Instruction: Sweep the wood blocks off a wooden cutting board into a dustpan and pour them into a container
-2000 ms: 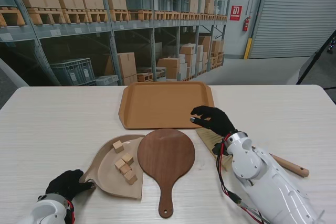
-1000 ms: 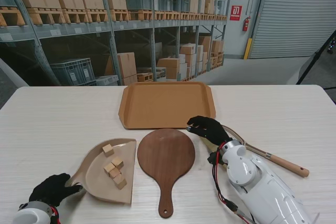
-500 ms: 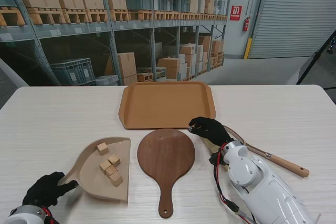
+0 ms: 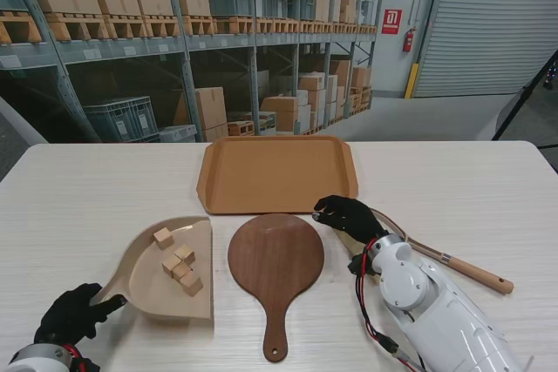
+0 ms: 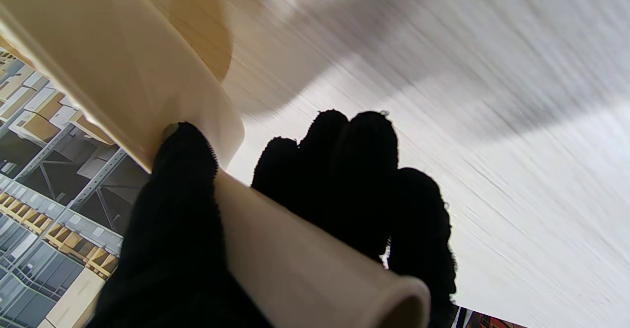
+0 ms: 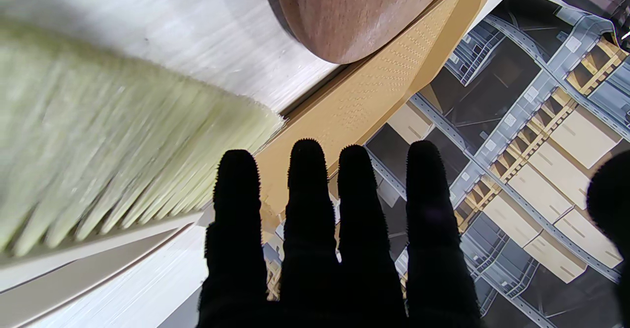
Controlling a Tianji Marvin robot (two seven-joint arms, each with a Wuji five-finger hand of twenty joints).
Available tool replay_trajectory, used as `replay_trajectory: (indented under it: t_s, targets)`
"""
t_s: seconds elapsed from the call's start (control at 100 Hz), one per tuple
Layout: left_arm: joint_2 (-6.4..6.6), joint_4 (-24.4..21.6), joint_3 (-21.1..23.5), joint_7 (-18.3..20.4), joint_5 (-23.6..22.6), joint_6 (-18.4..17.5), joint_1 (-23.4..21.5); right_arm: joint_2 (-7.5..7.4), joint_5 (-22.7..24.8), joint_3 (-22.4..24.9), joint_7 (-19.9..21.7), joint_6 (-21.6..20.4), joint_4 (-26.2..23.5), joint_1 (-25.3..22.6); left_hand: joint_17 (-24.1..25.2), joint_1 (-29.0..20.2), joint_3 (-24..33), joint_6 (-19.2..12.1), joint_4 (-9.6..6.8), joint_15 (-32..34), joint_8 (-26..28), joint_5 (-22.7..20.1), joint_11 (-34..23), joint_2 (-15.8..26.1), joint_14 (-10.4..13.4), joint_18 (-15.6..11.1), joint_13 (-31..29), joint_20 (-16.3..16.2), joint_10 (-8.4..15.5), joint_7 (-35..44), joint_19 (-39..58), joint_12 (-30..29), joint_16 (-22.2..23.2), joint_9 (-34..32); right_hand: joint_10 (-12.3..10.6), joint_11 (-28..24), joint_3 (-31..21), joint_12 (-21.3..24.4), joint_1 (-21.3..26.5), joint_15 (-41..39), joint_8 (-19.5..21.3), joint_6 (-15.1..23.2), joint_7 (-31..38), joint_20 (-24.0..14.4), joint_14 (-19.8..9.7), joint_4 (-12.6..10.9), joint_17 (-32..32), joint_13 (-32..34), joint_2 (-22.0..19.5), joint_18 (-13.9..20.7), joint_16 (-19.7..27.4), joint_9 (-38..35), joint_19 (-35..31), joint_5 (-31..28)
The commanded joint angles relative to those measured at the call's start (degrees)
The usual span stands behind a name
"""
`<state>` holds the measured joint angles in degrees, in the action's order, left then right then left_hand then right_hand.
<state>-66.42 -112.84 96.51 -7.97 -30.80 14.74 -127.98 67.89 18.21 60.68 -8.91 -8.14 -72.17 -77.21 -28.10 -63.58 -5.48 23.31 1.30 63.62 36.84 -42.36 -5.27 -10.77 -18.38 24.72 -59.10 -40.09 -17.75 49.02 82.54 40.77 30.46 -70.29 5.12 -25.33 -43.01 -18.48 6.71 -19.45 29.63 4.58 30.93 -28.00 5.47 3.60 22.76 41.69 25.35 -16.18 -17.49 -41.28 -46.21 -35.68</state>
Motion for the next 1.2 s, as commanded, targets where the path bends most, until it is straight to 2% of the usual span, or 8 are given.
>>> replay_trajectory:
  t_s: [0.0, 0.26, 0.49, 0.85, 1.19]
  targets:
    - [-0.23, -1.0, 0.41, 0.84, -0.05, -0.13, -0.03, 0.05, 0.04, -0.21, 0.8, 0.13, -0.16, -0.4, 2.27, -8.5, 4.94, 0.26, -0.27, 3.67, 1.67, -2.41, -68.46, 11.18, 8.45, -2.02, -0.82, -1.58, 14.83, 4.5, -0.26, 0.87, 0.66, -0.63, -0.4, -1.14, 1.22, -0.71, 1.79, -1.32, -0.45, 0.44, 0.63, -1.42, -0.32, -1.67, -0.44, -0.57, 0.0, -0.96, -0.58, 1.13, -1.39, -0.22]
    - [-0.24, 0.05, 1.08, 0.91, 1.1, -1.12, 4.25, 0.06, -0.12, -0.53, 0.99, -0.1, 0.07, -0.23, 2.07, -8.51, 4.93, 0.33, -0.3, 3.86, 1.89, -2.5, -68.46, 11.12, 8.62, -2.02, -1.01, -1.74, 14.92, 4.31, -0.18, 0.95, 0.62, -0.75, -0.42, -1.16, 1.01, -0.83, 3.23, -1.41, -0.42, 0.38, 0.68, -1.44, -0.23, -1.73, -0.55, -0.5, -0.73, -1.19, -0.67, 0.94, -1.2, -0.53]
    - [0.54, 2.79, 0.87, 4.04, 1.72, -2.28, 11.27, 0.08, -0.56, -0.49, 1.2, 0.43, -0.19, -0.49, 1.91, -8.41, 4.9, 0.18, -0.29, 3.95, 2.1, -2.44, -68.47, 11.15, 8.9, -2.14, -1.04, -1.82, 15.11, 4.26, -0.12, 1.03, 0.55, -0.8, -0.38, -1.23, 0.65, -0.94, 3.61, -1.52, -0.4, 0.34, 0.75, -1.47, -0.18, -1.75, -0.58, -0.47, -1.1, -1.28, -0.73, 0.7, -1.13, -0.9]
    - [1.41, 10.63, -2.73, 5.78, 0.72, -2.05, 23.85, -0.06, -0.69, -0.39, 1.72, 0.22, -0.22, -0.63, 1.46, -8.25, 4.9, 0.08, -0.3, 4.14, 2.38, -2.08, -68.59, 11.53, 9.86, -2.58, -1.19, -1.81, 15.87, 4.6, 0.06, 1.11, 0.41, -0.7, -0.3, -1.12, -0.41, -0.99, 3.44, -1.49, -0.4, 0.24, 0.68, -1.5, -0.1, -1.59, -0.64, -0.47, -1.08, -1.46, -0.75, 0.46, -1.03, -1.34]
    - [1.64, 19.04, -7.94, 5.66, -0.33, 0.91, 35.84, -0.01, -1.16, -0.46, 1.86, -0.04, -0.18, -0.66, 0.71, -7.86, 4.85, 0.04, -0.4, 3.99, 2.37, -1.44, -68.34, 12.0, 11.03, -3.75, -1.4, -1.46, 16.92, 5.05, 0.18, 0.86, 0.08, -0.65, -0.33, -1.0, -0.68, -1.05, 3.64, -1.46, -0.33, 0.29, 0.65, -1.55, -0.18, -1.52, -0.59, -0.36, -1.11, -1.46, -0.77, 0.31, -1.0, -1.61]
